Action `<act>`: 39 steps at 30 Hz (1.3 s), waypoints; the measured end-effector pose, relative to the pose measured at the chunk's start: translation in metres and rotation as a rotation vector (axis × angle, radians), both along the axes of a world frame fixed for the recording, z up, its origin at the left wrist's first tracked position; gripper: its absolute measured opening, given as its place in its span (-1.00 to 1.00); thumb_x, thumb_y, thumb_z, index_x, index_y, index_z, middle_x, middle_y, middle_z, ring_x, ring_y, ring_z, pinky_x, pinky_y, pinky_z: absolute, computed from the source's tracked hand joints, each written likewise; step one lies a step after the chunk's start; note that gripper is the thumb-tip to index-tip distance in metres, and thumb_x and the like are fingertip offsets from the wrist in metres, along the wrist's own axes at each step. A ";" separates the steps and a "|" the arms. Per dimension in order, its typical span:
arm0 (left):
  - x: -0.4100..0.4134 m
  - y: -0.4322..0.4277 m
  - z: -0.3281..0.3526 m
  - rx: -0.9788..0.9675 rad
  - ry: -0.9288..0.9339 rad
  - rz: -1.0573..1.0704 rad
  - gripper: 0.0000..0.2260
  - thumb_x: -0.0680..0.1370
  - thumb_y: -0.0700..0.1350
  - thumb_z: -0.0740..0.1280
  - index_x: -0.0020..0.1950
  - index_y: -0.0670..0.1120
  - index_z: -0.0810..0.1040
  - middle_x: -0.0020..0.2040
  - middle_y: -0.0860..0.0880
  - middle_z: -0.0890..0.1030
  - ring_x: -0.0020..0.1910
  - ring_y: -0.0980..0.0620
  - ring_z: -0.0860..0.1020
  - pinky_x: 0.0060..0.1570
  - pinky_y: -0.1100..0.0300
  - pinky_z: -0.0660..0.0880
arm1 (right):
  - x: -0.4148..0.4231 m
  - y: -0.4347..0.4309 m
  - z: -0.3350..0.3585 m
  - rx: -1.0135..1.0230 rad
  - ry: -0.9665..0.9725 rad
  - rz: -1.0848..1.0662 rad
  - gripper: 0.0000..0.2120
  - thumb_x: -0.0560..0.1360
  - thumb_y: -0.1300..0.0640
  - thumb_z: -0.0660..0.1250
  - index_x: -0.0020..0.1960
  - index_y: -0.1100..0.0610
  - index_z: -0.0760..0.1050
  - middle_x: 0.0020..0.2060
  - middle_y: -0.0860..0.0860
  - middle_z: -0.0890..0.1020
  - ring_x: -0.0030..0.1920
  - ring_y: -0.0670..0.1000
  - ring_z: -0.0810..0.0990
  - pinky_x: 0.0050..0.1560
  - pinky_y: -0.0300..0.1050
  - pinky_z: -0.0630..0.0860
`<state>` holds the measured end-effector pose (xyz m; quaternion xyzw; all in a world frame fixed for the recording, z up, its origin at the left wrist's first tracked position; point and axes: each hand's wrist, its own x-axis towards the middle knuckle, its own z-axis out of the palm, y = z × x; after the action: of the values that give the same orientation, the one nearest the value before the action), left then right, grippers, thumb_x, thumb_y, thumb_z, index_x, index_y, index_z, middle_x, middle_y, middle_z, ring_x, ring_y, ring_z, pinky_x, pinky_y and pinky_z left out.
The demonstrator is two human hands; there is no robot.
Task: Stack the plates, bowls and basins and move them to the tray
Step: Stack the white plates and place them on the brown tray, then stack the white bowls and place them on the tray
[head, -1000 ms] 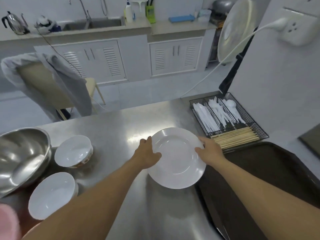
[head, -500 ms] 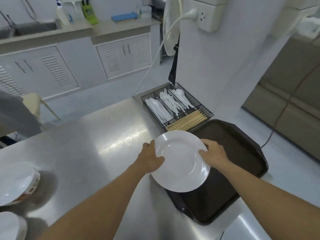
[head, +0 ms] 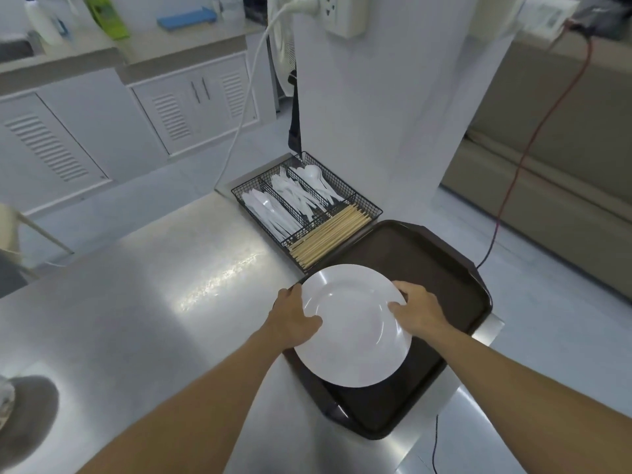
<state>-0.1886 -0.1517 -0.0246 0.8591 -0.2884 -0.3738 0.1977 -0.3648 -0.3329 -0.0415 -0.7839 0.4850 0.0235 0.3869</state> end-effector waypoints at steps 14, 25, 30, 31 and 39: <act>0.013 0.005 0.019 0.062 -0.048 -0.102 -0.33 0.51 0.01 0.34 0.56 -0.01 0.14 0.42 -0.08 0.29 0.35 -0.17 0.41 0.31 -0.04 0.46 | 0.017 0.006 0.014 -0.086 0.157 0.123 -0.37 0.57 -0.12 0.30 0.56 0.04 0.21 0.46 0.09 0.41 0.42 0.18 0.41 0.34 0.12 0.42; 0.042 0.040 0.073 0.146 -0.565 -0.224 -0.43 0.64 0.19 0.02 0.60 -0.04 0.11 0.60 -0.09 0.18 0.54 -0.14 0.20 0.49 -0.07 0.16 | 0.091 0.037 0.070 -0.396 0.192 0.468 -0.20 0.52 -0.44 -0.06 0.61 -0.01 0.07 0.62 0.06 0.06 0.60 0.24 -0.07 0.49 0.35 -0.16; 0.059 0.076 0.097 0.149 -0.608 -0.092 -0.41 0.64 0.21 0.00 0.61 -0.02 0.09 0.61 -0.06 0.14 0.55 -0.13 0.16 0.50 -0.06 0.12 | 0.131 0.059 0.088 -0.456 0.124 0.558 -0.16 0.48 -0.49 -0.11 0.61 -0.04 0.07 0.62 0.04 0.07 0.60 0.23 -0.08 0.48 0.38 -0.19; 0.062 0.084 0.101 0.157 -0.607 -0.062 -0.41 0.64 0.21 0.00 0.61 -0.03 0.09 0.61 -0.07 0.14 0.56 -0.13 0.16 0.49 -0.06 0.13 | 0.139 0.065 0.091 -0.471 0.114 0.575 -0.17 0.48 -0.49 -0.10 0.60 -0.04 0.08 0.62 0.05 0.08 0.59 0.24 -0.06 0.48 0.38 -0.16; 0.085 0.162 0.115 0.236 -0.571 0.141 -0.38 0.64 0.21 0.00 0.62 -0.06 0.04 0.62 -0.11 0.10 0.56 -0.17 0.17 0.49 -0.06 0.14 | 0.200 0.125 0.103 -0.464 0.044 0.748 -0.17 0.48 -0.49 -0.13 0.61 -0.06 0.08 0.62 0.03 0.08 0.60 0.21 -0.08 0.51 0.35 -0.17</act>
<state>-0.1039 0.0105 0.0908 0.9641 -0.2269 -0.1336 0.0331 -0.1647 -0.2075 0.0611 -0.9711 0.1682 0.0692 0.1548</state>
